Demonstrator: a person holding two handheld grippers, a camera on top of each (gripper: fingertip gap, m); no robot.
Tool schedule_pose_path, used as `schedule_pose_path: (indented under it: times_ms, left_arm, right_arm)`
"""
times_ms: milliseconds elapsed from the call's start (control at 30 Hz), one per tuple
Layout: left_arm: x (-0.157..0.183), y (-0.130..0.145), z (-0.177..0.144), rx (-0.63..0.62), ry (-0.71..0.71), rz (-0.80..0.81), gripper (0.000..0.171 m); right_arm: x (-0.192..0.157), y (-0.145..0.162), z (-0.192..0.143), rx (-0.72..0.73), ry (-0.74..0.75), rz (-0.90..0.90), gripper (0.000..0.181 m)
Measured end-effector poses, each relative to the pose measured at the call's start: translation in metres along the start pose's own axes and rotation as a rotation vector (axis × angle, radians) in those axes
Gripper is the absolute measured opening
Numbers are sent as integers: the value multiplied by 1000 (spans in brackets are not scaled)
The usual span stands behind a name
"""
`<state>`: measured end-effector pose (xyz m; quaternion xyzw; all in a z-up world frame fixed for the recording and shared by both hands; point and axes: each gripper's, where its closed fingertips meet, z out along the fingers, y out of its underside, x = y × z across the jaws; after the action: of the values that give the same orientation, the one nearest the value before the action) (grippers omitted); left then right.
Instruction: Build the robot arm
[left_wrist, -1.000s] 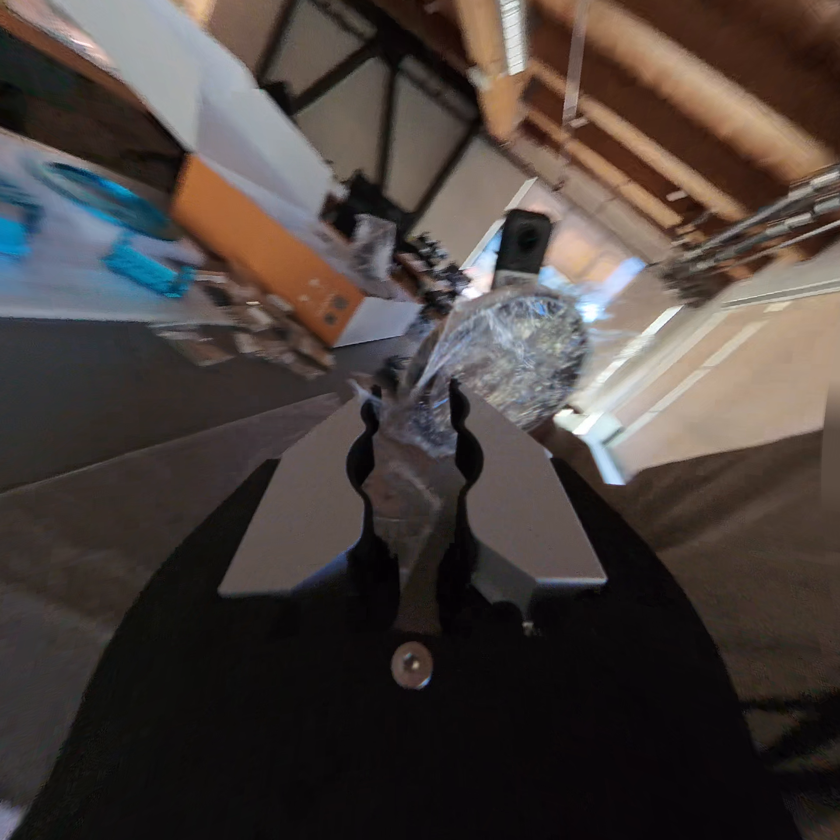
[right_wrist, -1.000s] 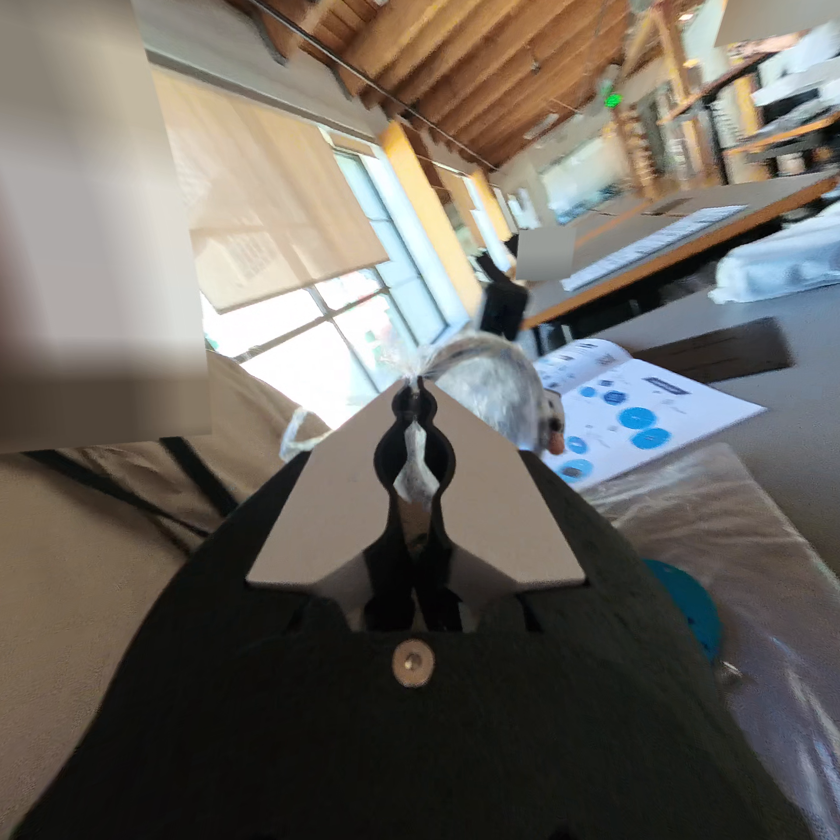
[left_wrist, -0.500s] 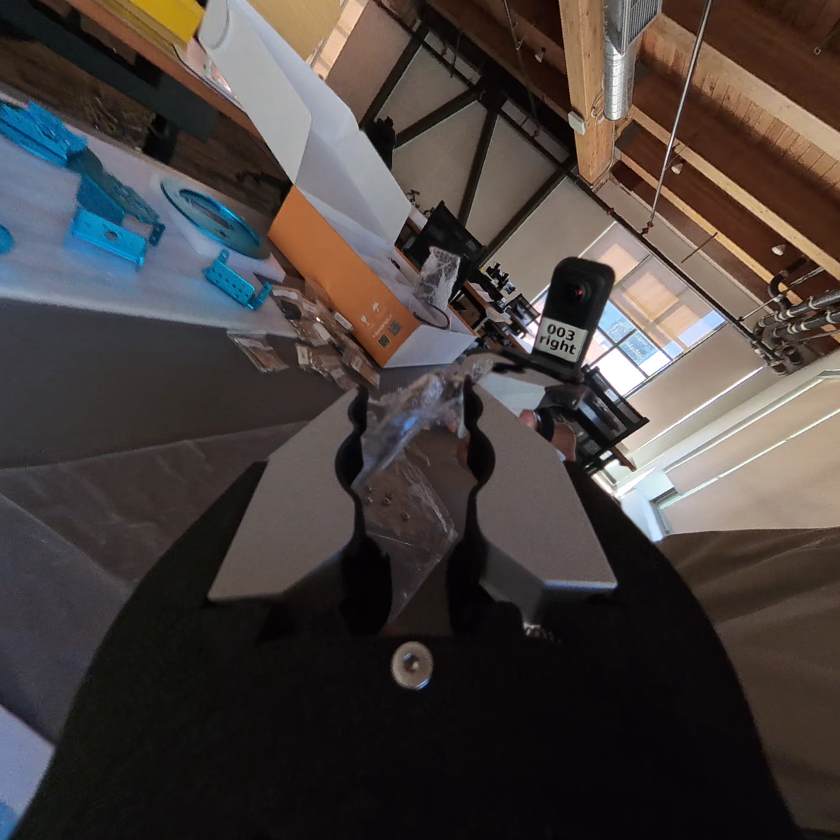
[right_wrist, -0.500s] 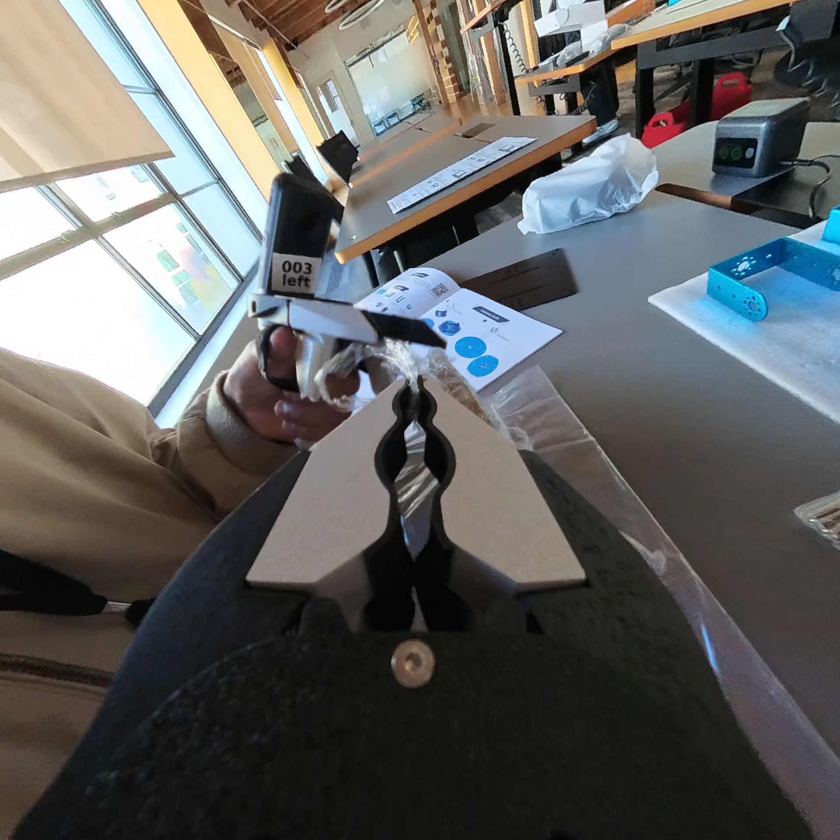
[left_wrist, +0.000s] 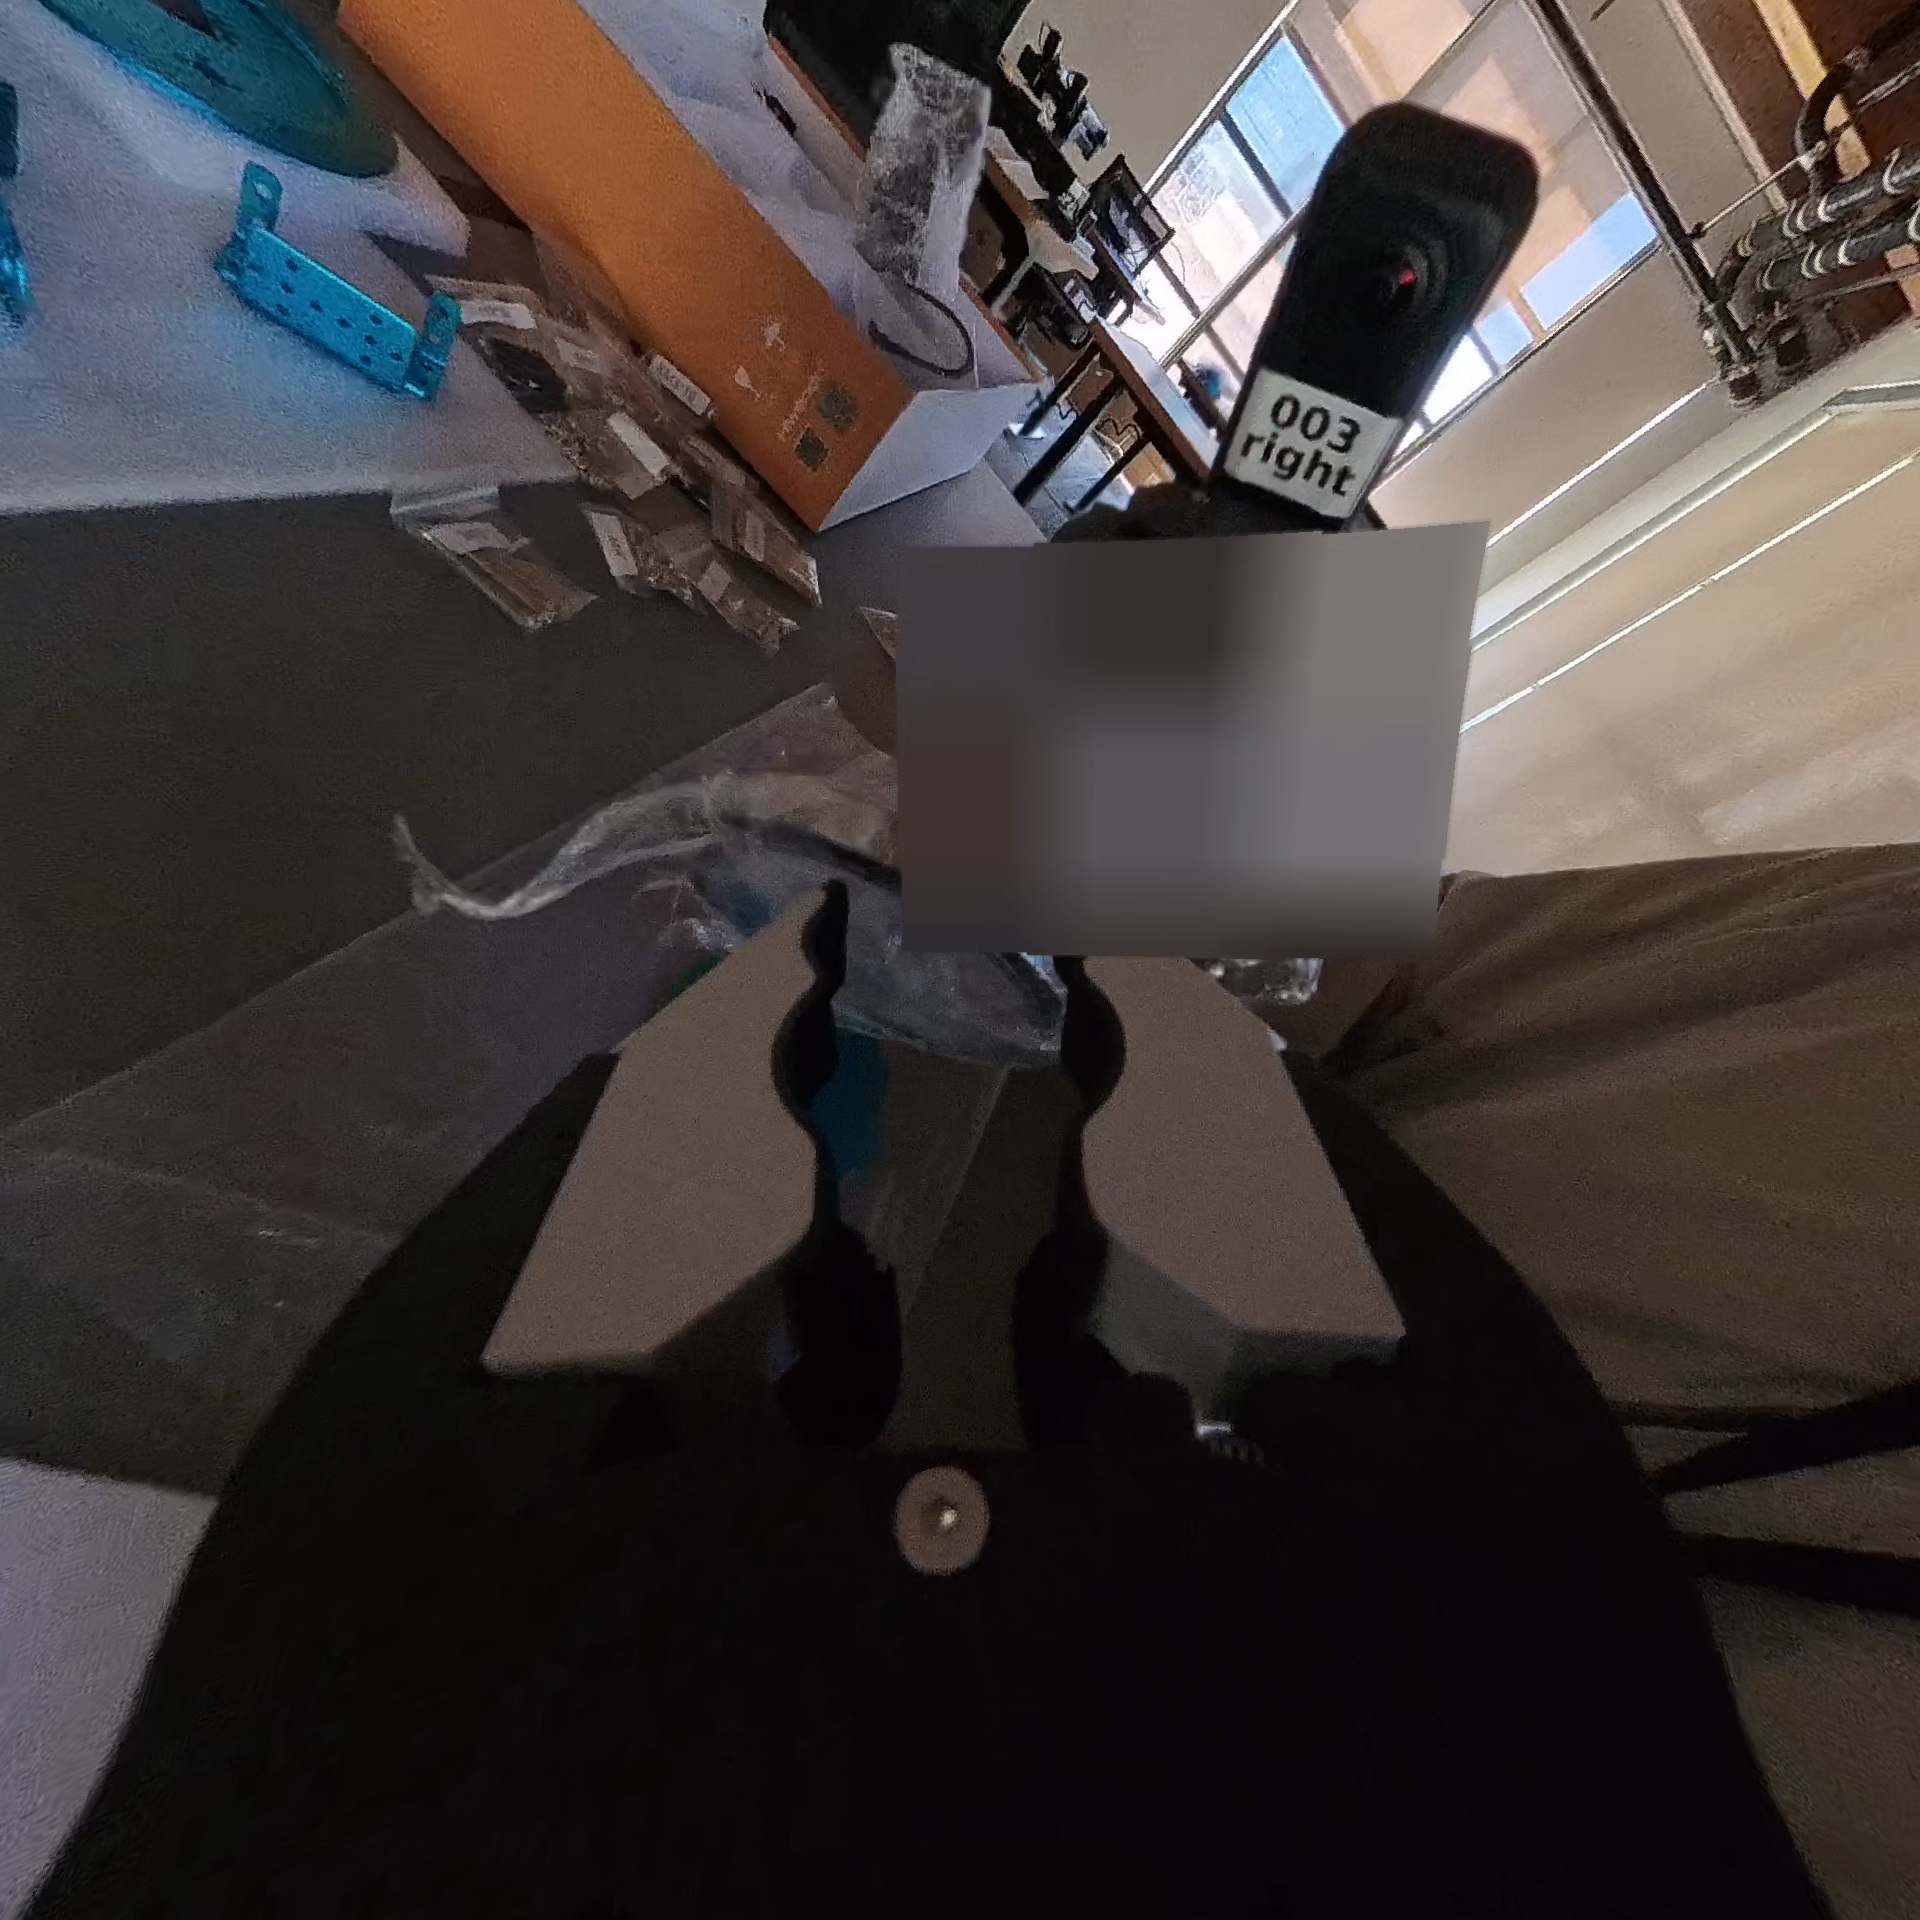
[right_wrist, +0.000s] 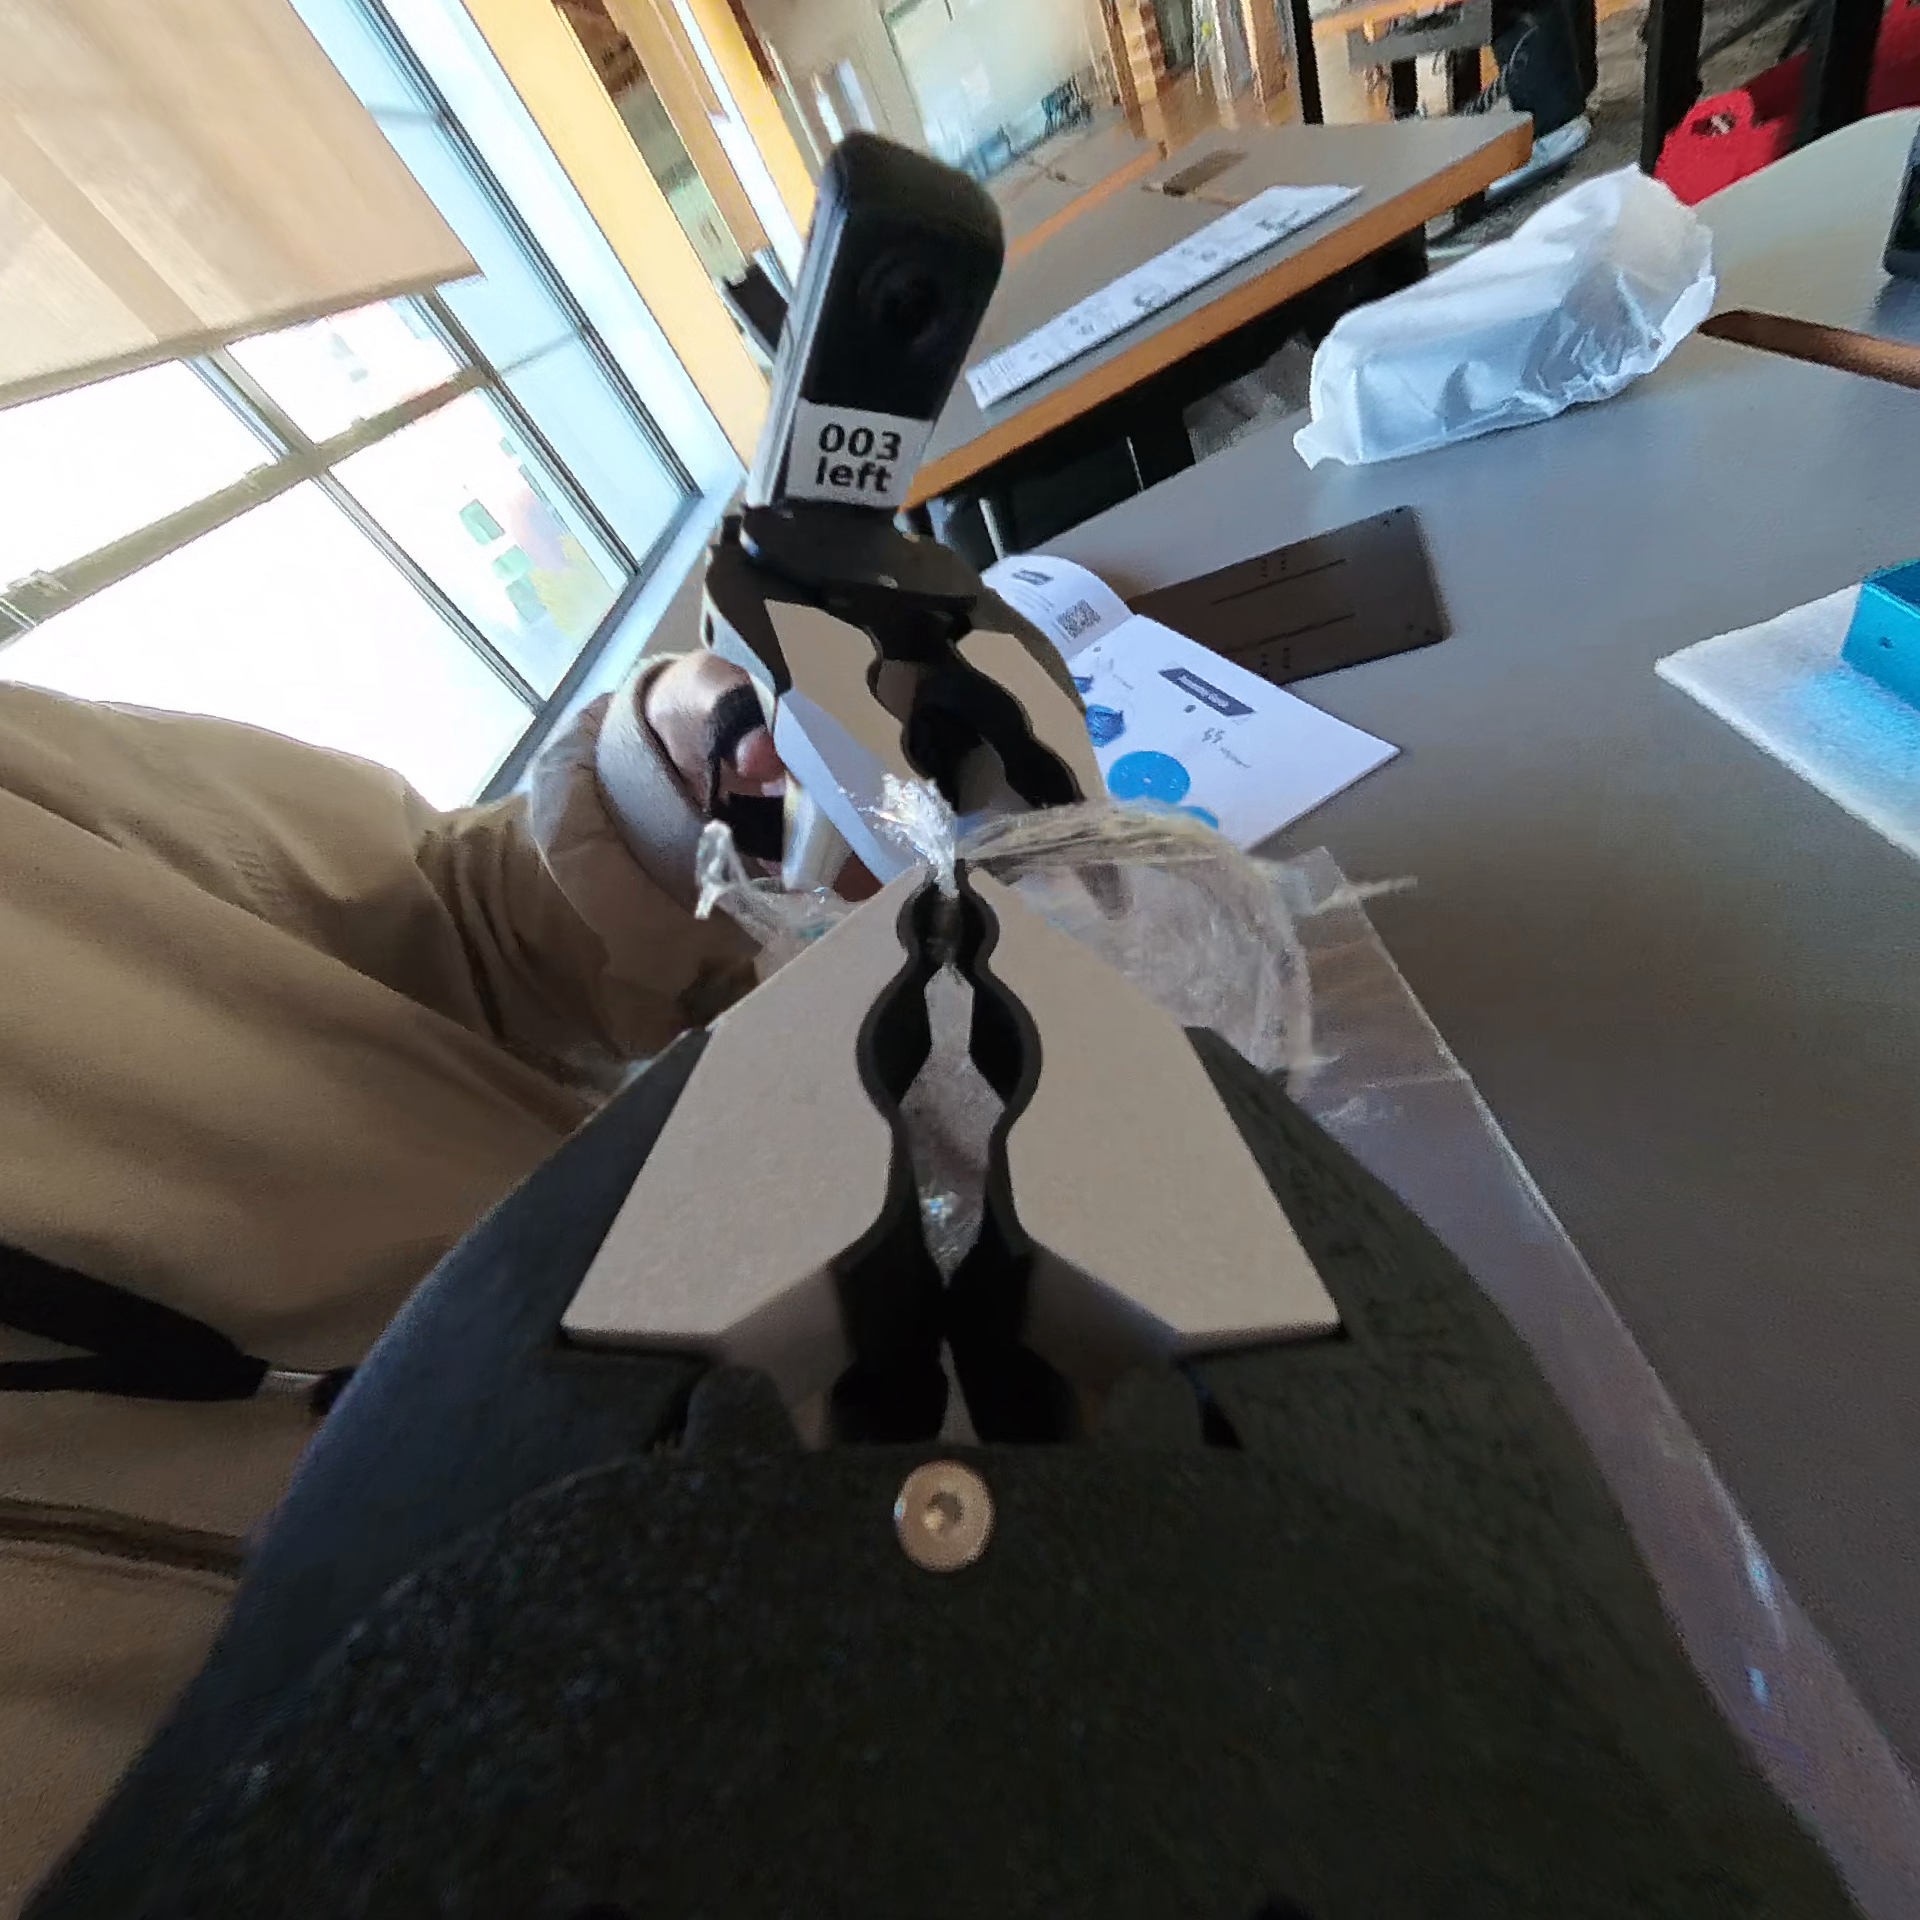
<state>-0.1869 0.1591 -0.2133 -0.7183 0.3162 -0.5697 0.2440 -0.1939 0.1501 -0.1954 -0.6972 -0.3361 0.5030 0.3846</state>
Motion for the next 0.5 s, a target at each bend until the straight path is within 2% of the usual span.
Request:
schedule_pose_path:
  times_ms: [100, 200, 333, 500]
  left_arm:
    - [-11, 3, -10, -30, 0, -58, 24]
    - [-33, 7, -19, -65, -132, -7, 10]
    - [-51, 2, -41, -19, -236, 39, 11]
    - [-65, 9, -60, 42, -275, 47, 9]
  right_arm:
    - [8, 0, 16, -68, 18, -24, 0]
    - [5, 9, 36, -147, 9, -65, 0]
    - [23, 12, 38, -147, 86, -20, 0]
    - [61, 23, 28, -52, 144, 227, 0]
